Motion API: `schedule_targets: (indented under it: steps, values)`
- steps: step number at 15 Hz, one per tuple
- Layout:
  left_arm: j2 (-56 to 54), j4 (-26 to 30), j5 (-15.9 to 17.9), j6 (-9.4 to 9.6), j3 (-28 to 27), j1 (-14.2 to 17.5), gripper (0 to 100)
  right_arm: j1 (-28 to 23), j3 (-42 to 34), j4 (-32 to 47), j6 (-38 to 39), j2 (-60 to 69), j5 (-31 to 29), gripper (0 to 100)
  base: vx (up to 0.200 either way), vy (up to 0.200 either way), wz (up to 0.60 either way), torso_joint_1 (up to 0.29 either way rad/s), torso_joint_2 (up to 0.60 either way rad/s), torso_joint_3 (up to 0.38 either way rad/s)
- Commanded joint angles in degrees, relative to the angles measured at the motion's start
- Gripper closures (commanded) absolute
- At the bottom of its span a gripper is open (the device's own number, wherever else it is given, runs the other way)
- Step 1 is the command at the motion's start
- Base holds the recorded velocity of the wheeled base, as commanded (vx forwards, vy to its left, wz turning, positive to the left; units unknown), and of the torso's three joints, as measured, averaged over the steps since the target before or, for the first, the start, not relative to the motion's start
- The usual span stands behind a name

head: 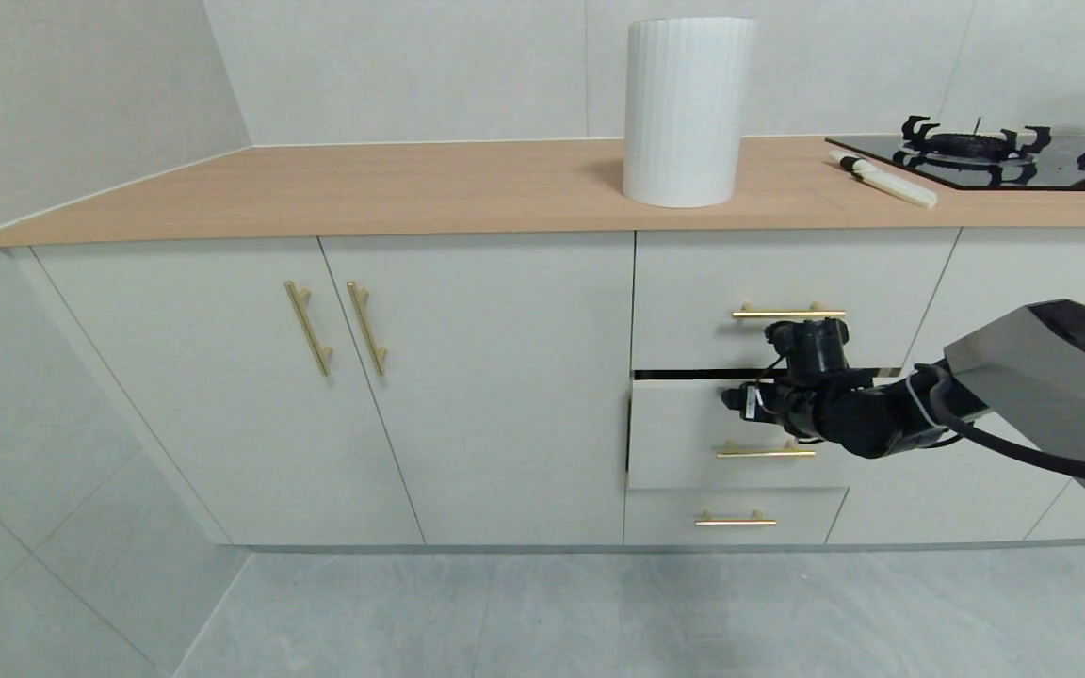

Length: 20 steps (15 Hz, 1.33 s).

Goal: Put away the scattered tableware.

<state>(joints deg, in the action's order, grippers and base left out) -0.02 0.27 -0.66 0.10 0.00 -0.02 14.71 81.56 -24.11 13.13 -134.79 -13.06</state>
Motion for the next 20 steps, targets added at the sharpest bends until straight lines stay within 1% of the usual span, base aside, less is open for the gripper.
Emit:
schedule_targets:
  steps: [1, 4, 7, 11, 14, 17, 20]
  values:
    - [0.0, 0.0, 0.0, -0.01, 0.0, -0.1, 0, -0.9, 0.8, -0.7, 0.0, -2.1, 0.0, 0, 0.000, 0.000, 0.00, 0.000, 0.00, 0.000]
    - [0.0, 0.0, 0.0, -0.01, 0.0, 0.0, 0, -2.1, 2.6, -1.4, 0.1, -4.2, -0.8, 0, 0.000, 0.000, 0.00, 0.000, 0.00, 0.000]
    - [0.0, 0.0, 0.0, -0.01, 0.0, -0.1, 0, -2.8, 4.1, -7.3, 0.1, -6.6, -3.1, 0, 0.000, 0.000, 0.00, 0.000, 0.00, 0.000]
    - [0.0, 0.0, 0.0, -0.01, 0.0, 0.0, 0, -2.8, 5.5, -7.7, 0.1, -7.8, -3.4, 0, 0.000, 0.000, 0.00, 0.000, 0.00, 0.000]
    - [0.0, 0.0, 0.0, -0.01, 0.0, 0.0, 0, -2.8, 4.1, -7.0, 0.1, -5.7, -3.9, 0, 0.000, 0.000, 0.00, 0.000, 0.00, 0.000]
    - [0.0, 0.0, 0.0, -0.01, 0.0, -0.1, 0, -2.7, -7.6, -7.5, 0.5, 4.7, -3.8, 0, 0.000, 0.000, 0.00, 0.000, 0.00, 0.000]
    - [0.0, 0.0, 0.0, -0.01, 0.0, -0.1, 0, -2.3, -19.7, -7.7, 0.5, 19.0, -4.1, 0, 0.000, 0.000, 0.00, 0.000, 0.00, 0.000]
